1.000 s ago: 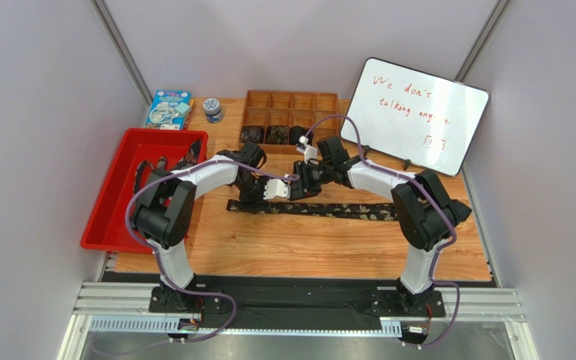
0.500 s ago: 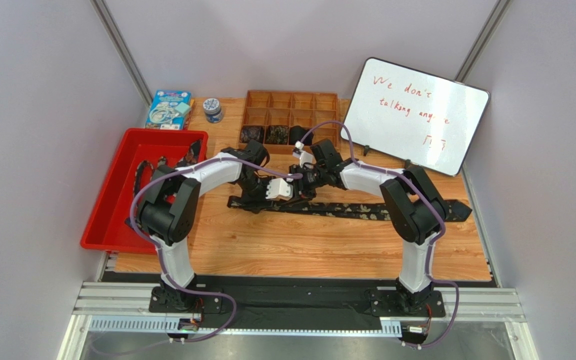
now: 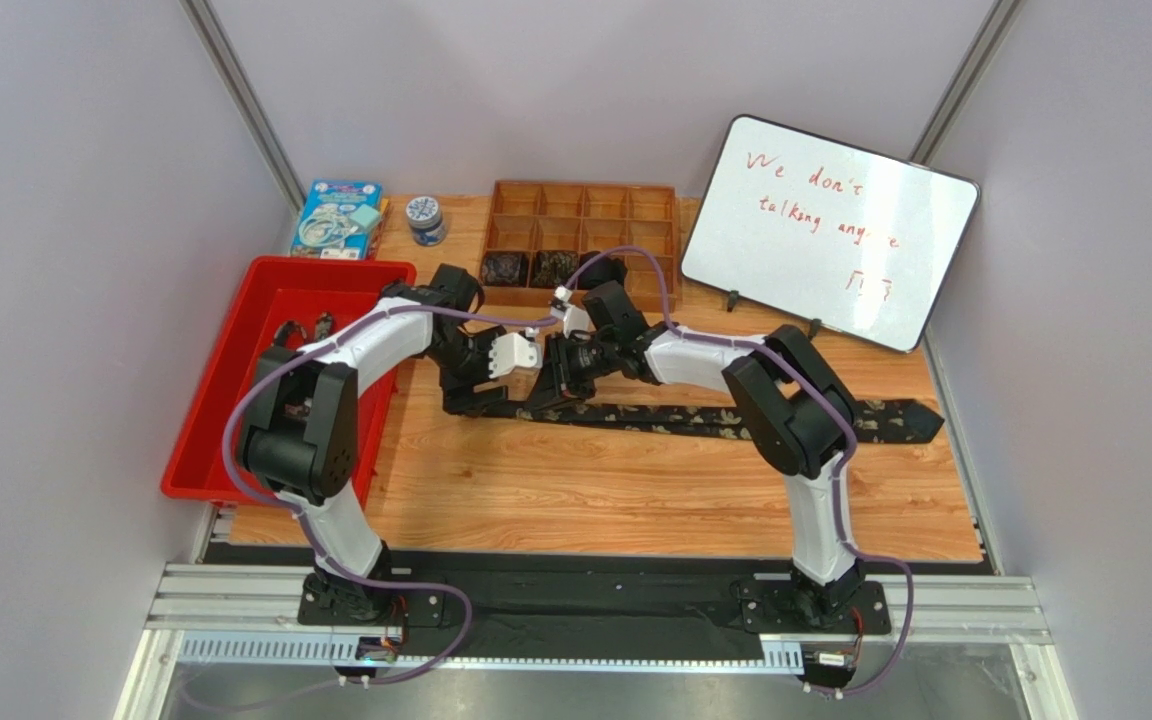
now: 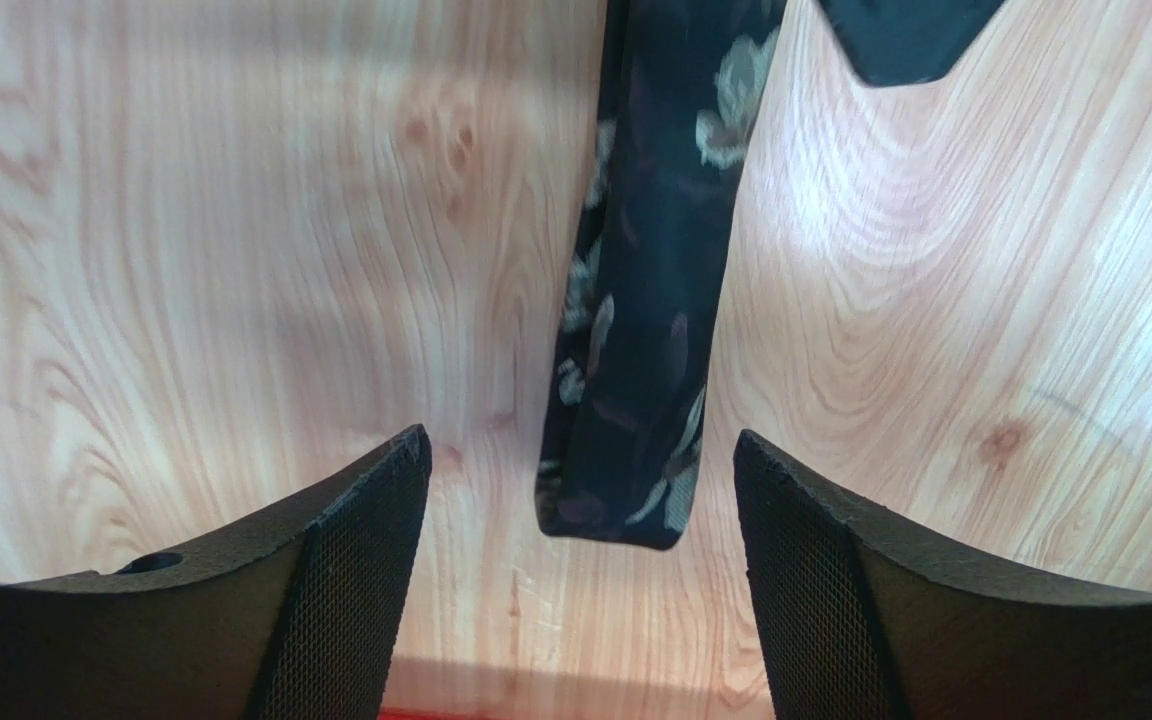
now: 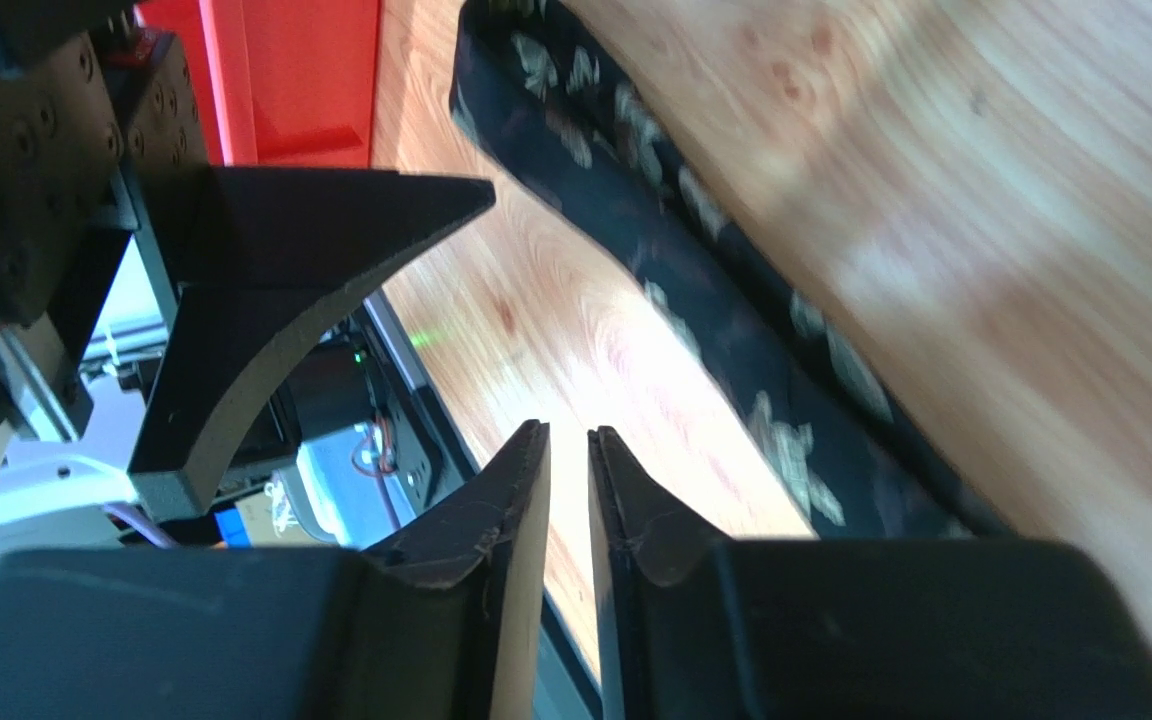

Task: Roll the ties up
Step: Roll the tie at the center of the board.

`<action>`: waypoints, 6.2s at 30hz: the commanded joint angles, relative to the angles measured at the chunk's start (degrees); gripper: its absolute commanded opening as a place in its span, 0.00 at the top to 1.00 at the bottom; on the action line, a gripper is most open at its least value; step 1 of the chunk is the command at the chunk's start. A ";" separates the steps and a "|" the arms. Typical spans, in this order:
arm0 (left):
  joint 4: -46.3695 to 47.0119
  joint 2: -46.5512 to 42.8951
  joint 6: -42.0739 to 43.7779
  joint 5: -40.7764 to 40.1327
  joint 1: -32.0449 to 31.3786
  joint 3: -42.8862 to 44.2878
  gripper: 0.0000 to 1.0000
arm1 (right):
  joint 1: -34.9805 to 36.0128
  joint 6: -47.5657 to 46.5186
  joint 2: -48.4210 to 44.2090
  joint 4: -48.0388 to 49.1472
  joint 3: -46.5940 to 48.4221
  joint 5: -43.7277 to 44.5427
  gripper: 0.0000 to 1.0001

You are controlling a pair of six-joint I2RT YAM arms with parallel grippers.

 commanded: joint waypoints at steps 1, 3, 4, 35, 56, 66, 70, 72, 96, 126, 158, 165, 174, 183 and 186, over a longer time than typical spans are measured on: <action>-0.14 -2.01 3.02 1.22 1.49 -1.99 0.20 | 1.44 7.99 4.35 7.85 2.84 0.16 0.81; 0.22 -1.75 3.38 1.13 2.19 -2.44 0.20 | 1.62 9.85 5.67 10.31 3.72 0.77 0.83; 0.83 -1.66 3.73 1.13 2.37 -2.96 0.20 | 1.79 11.16 6.64 11.27 3.89 1.47 0.85; -3.22 0.36 6.27 0.70 1.58 0.91 0.27 | 2.23 13.37 14.38 6.01 4.07 4.38 0.99; -5.92 0.11 6.72 4.37 3.18 3.61 0.60 | 2.15 13.63 14.65 5.83 4.24 4.38 0.99; -6.90 1.77 1.10 8.25 -6.14 6.96 0.61 | 2.15 11.97 13.33 4.52 5.65 4.55 0.99; -6.46 5.01 -1.54 8.43 -7.99 9.33 0.62 | 1.88 12.05 11.31 4.60 5.30 2.80 0.98; -6.46 6.68 -2.16 7.90 -7.91 9.95 0.62 | 1.27 12.23 9.21 3.04 4.69 1.30 0.94; -4.52 8.27 -2.69 9.48 -7.91 9.25 0.62 | -2.25 21.01 2.34 15.58 -4.10 -0.81 0.59; -4.61 8.54 -3.65 9.92 -6.95 9.86 0.44 | -1.55 23.66 6.57 19.29 -5.77 1.65 1.00; -3.29 6.16 -3.47 10.44 -6.85 9.16 0.58 | -3.74 17.67 5.86 11.63 -3.66 -0.63 0.92; -4.26 7.74 -4.88 10.89 -7.73 12.06 0.64 | -4.44 17.94 3.93 10.76 -3.23 -2.21 0.72; -4.35 8.27 -4.89 10.27 -8.17 11.80 0.65 | -7.87 13.99 -3.19 1.97 -4.89 -3.00 0.58; -4.26 7.31 -5.85 10.27 -9.31 11.80 0.64 | -8.93 10.29 -2.24 -2.09 -7.00 -2.82 0.60; -4.26 8.09 -6.38 10.18 -10.10 11.97 0.63 | -8.93 12.22 -1.18 0.64 -8.41 -2.92 0.58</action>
